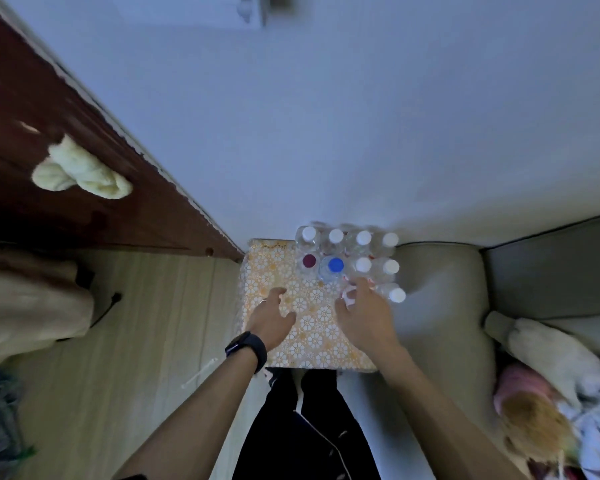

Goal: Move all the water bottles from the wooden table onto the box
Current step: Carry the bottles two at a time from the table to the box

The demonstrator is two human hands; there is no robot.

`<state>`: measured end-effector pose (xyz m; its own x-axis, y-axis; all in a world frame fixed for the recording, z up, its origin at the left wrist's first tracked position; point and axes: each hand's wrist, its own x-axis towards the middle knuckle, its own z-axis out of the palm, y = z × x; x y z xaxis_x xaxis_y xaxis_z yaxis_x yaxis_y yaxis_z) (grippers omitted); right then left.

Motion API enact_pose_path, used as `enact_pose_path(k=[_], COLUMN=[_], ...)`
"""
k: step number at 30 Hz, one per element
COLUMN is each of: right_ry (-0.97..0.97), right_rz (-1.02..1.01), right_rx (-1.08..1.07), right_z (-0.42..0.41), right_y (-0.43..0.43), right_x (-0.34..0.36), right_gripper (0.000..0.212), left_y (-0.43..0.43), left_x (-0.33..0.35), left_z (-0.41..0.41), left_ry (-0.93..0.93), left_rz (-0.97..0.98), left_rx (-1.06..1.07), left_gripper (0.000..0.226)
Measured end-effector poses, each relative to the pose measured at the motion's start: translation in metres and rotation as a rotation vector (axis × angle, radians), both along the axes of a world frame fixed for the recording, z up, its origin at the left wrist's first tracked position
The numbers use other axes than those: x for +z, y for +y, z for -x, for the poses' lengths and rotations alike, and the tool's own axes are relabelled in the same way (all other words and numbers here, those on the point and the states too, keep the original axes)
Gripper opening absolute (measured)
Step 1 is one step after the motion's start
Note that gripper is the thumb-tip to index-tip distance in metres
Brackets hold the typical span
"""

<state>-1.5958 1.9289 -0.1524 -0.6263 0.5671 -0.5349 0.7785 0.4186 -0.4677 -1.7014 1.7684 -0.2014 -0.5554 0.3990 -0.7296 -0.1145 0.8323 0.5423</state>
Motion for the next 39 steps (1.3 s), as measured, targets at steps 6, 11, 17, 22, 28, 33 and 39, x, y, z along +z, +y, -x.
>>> enact_pose_path(k=[6,11,17,22,28,33,39], right_ry=[0.059,0.135,0.228,0.284,0.401,0.493,0.611], right_rz=[0.039,0.021,0.04,0.026,0.091,0.08,0.197], right_rx=[0.023,0.105,0.428,0.709,1.04,1.404,1.749], right_z=[-0.046,-0.06,-0.042,-0.02,-0.02,-0.036,-0.124], right_y=[-0.027,-0.043,-0.052,-0.066,-0.147,-0.261,-0.436], right_x=[0.06,0.091,0.109,0.108,0.136,0.182,0.229], right_gripper=[0.034,0.026,0.023,0.016,0.011,0.017,0.015], left_y=[-0.032,-0.065,-0.108,-0.144,-0.21,-0.29,-0.391], left_x=[0.075,0.122,0.146,0.153,0.168,0.198,0.236], left_z=[-0.014,-0.023,-0.05,-0.114,-0.218,-0.303,-0.456], left_ry=[0.019,0.161,0.276,0.299,0.307,0.453,0.628], left_rz=[-0.051,-0.073,0.004,0.073,0.105,0.135,0.172], left_rx=[-0.049,-0.02,0.206,0.432,0.767,1.127,1.57], left_gripper=[0.048,0.044,0.043,0.04,0.037,0.036,0.03])
